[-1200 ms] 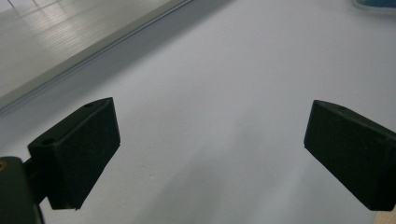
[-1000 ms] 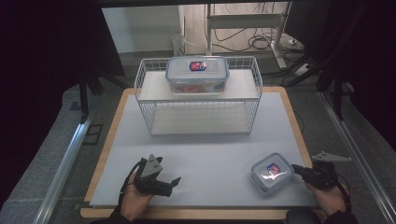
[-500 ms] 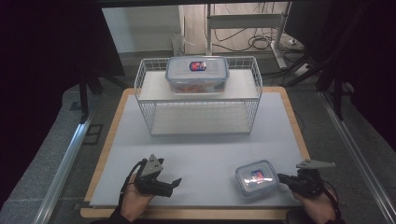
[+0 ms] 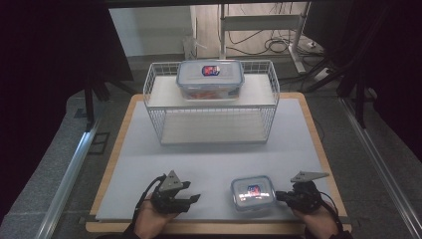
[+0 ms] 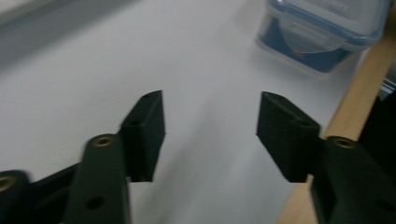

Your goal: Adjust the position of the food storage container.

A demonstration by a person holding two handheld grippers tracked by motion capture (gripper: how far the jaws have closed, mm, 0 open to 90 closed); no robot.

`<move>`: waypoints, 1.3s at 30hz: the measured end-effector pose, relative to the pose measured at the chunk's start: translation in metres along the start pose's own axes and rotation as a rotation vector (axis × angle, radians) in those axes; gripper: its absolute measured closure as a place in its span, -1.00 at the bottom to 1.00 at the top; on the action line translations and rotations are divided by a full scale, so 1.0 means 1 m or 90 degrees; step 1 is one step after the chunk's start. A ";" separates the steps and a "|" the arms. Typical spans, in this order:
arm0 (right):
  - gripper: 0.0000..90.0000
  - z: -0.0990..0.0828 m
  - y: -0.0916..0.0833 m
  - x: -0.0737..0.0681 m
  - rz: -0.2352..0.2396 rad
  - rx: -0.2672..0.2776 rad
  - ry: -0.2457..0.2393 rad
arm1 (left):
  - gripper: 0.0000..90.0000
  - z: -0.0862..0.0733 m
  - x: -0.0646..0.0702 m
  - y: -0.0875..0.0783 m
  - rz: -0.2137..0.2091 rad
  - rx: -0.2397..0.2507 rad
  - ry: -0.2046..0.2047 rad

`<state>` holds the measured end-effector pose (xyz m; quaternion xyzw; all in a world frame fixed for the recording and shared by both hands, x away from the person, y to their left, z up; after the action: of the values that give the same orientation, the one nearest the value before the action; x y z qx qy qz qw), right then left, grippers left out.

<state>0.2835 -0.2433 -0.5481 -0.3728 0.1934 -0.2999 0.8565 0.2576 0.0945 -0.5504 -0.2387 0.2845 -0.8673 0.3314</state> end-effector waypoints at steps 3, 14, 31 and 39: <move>0.99 0.006 0.009 -0.009 0.010 -0.009 -0.011 | 0.38 -0.002 0.007 0.007 -0.025 -0.016 -0.008; 0.99 0.029 0.039 -0.037 0.050 -0.018 -0.050 | 0.90 -0.007 0.023 0.032 -0.077 -0.093 -0.022; 0.99 0.072 0.077 -0.047 0.052 -0.018 -0.072 | 0.94 0.000 -0.020 0.022 0.000 -0.094 -0.077; 0.98 0.076 0.084 -0.042 0.052 -0.014 -0.075 | 0.90 0.001 -0.031 0.029 0.000 -0.088 -0.086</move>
<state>0.3251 -0.1309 -0.5577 -0.3909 0.1608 -0.2404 0.8738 0.2913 0.0979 -0.5754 -0.3189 0.3207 -0.8275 0.3328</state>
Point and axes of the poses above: each handheld gripper's, and its own axes: y roughly forward along the jaws, z roughly out of its top, x roughly to its right, the point moved 6 cm from there along y, roughly forward along the jaws, and after that the axes turned 8 degrees about -y, right-handed, at the moved point
